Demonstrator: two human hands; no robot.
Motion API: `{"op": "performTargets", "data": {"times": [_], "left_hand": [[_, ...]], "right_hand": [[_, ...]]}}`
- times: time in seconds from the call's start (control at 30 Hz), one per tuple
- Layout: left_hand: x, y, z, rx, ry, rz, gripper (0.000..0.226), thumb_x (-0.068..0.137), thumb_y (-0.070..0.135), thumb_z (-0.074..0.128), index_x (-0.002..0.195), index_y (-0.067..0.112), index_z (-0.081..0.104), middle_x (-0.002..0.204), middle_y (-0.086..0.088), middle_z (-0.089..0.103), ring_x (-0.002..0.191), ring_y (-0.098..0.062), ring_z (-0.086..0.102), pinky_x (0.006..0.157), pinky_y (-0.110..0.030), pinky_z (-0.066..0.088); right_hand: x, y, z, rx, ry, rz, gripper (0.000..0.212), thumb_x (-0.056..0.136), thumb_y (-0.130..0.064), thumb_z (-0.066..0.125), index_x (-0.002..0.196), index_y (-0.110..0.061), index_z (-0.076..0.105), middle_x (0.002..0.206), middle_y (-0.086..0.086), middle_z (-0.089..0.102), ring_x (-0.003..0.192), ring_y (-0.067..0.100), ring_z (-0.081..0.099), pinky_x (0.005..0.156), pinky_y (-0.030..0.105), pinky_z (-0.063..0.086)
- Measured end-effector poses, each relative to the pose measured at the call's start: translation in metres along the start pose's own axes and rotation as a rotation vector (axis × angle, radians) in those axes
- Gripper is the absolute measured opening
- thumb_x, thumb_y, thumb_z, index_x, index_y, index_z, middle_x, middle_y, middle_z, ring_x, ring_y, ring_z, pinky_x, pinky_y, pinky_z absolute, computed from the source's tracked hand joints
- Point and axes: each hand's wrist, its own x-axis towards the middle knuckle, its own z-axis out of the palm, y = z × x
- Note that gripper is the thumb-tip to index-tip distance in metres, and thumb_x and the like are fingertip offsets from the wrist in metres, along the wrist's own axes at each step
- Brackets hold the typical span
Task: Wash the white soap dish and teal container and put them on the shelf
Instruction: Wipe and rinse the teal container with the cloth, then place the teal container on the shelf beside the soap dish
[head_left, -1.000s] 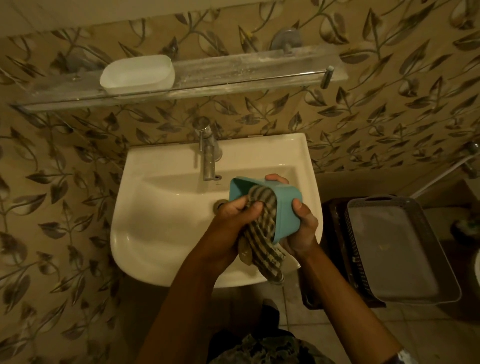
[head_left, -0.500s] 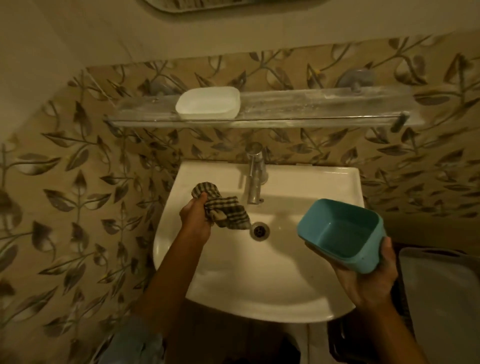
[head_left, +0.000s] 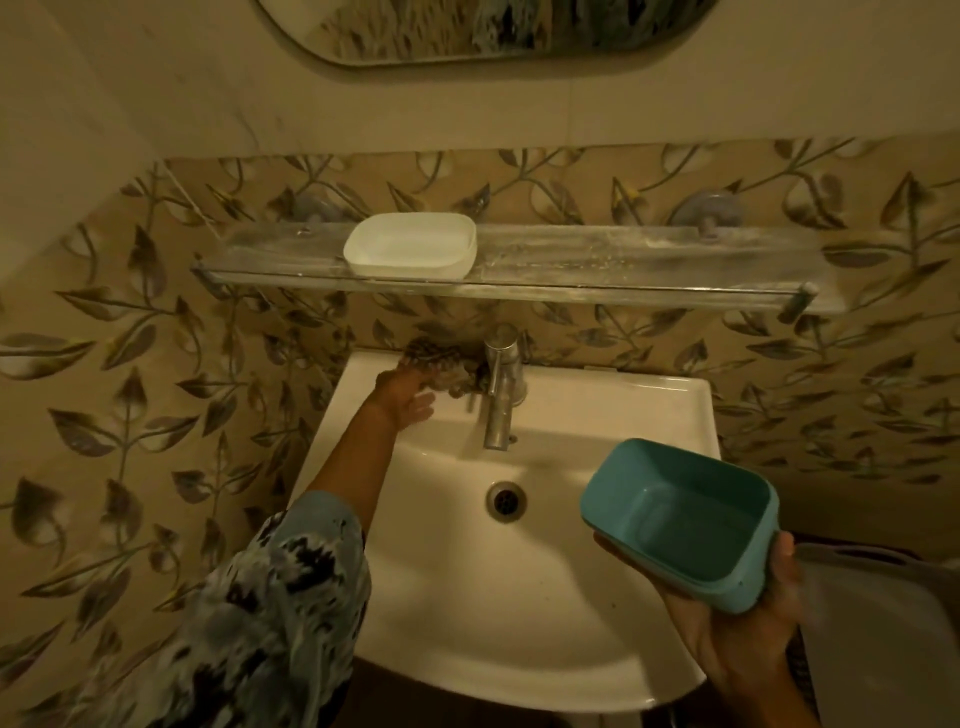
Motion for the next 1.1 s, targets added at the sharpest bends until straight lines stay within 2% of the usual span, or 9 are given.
{"op": "performTargets", "data": {"times": [0.17,0.23,0.37,0.43,0.53,0.73,0.9,1.03,1.1], "left_hand": [[0.006,-0.024,-0.010,0.229,0.083,0.116,0.047,0.086,0.017,0.066,0.130,0.008,0.050,0.112,-0.014,0.060,0.098,-0.026,0.058,0.073,-0.033,0.049],[-0.010,-0.030,-0.006,0.244,0.145,0.179,0.045,0.087,0.015,0.064,0.129,0.007,0.050,0.117,-0.018,0.061,0.097,-0.029,0.061,0.064,-0.029,0.048],[-0.077,-0.046,0.001,0.268,-0.084,0.337,0.025,0.088,0.020,0.061,0.112,0.025,0.062,0.106,-0.005,0.067,0.084,-0.017,0.065,0.062,-0.025,0.052],[-0.113,-0.054,0.004,0.261,-0.276,0.425,0.024,0.079,0.036,0.065,0.103,0.034,0.064,0.107,0.000,0.070,0.095,-0.017,0.068,0.066,-0.024,0.055],[-0.153,-0.057,0.011,0.111,-0.440,0.486,0.036,0.076,0.045,0.064,0.111,0.036,0.061,0.113,0.013,0.069,0.105,-0.010,0.066,0.072,-0.024,0.056],[-0.189,-0.042,0.004,-0.004,-0.419,0.651,0.035,0.081,0.043,0.057,0.115,0.045,0.063,0.119,0.012,0.067,0.112,-0.011,0.063,0.081,-0.025,0.055],[-0.200,-0.023,-0.006,-0.016,-0.451,0.771,0.061,0.083,0.036,0.063,0.138,0.018,0.045,0.133,-0.002,0.059,0.124,-0.019,0.055,0.095,-0.031,0.051],[-0.201,0.001,0.001,0.019,-0.470,0.851,0.066,0.073,0.019,0.076,0.133,0.023,0.049,0.125,0.004,0.064,0.118,-0.014,0.059,0.087,-0.020,0.051],[-0.198,0.017,0.007,0.005,-0.411,0.898,0.063,0.072,0.012,0.078,0.127,0.030,0.052,0.119,0.011,0.067,0.113,-0.010,0.062,0.082,-0.018,0.052]], "right_hand": [[0.007,0.000,0.010,-0.046,0.112,0.023,0.059,0.103,-0.043,0.029,0.149,-0.006,0.024,0.150,0.031,0.029,0.139,0.049,0.025,0.114,0.062,0.003],[0.018,0.003,0.019,-0.184,0.128,-0.095,0.062,0.095,-0.049,0.045,0.145,-0.012,0.039,0.143,0.024,0.045,0.130,0.046,0.042,0.107,0.070,0.022],[0.032,0.030,0.033,-0.497,0.058,-0.198,0.079,0.063,-0.063,0.073,0.131,-0.026,0.058,0.136,0.012,0.057,0.130,0.042,0.045,0.100,0.075,0.027],[0.036,0.041,0.041,-0.500,0.068,-0.178,0.057,0.075,-0.061,0.056,0.120,-0.028,0.067,0.130,0.011,0.062,0.128,0.041,0.048,0.102,0.072,0.027],[0.040,0.049,0.054,-0.447,0.087,-0.138,0.060,0.082,-0.063,0.037,0.114,-0.026,0.071,0.126,0.013,0.064,0.116,0.033,0.060,0.101,0.060,0.039],[0.043,0.053,0.089,-0.602,-0.007,-0.126,0.051,0.099,-0.048,0.029,0.117,-0.022,0.069,0.122,0.012,0.067,0.111,0.025,0.064,0.091,0.040,0.053],[0.053,0.046,0.113,-1.093,0.206,-0.628,0.015,0.096,-0.023,0.051,0.097,-0.028,0.065,0.101,0.001,0.069,0.105,0.033,0.062,0.079,0.044,0.051],[0.060,0.035,0.141,-1.325,0.082,-0.878,0.022,0.094,-0.016,0.057,0.086,-0.033,0.069,0.082,-0.014,0.072,0.078,0.004,0.065,0.066,0.019,0.053],[0.065,0.028,0.156,-1.416,-0.010,-0.882,0.022,0.096,-0.017,0.054,0.095,-0.032,0.071,0.090,-0.016,0.074,0.083,0.001,0.067,0.068,0.014,0.052]]}}
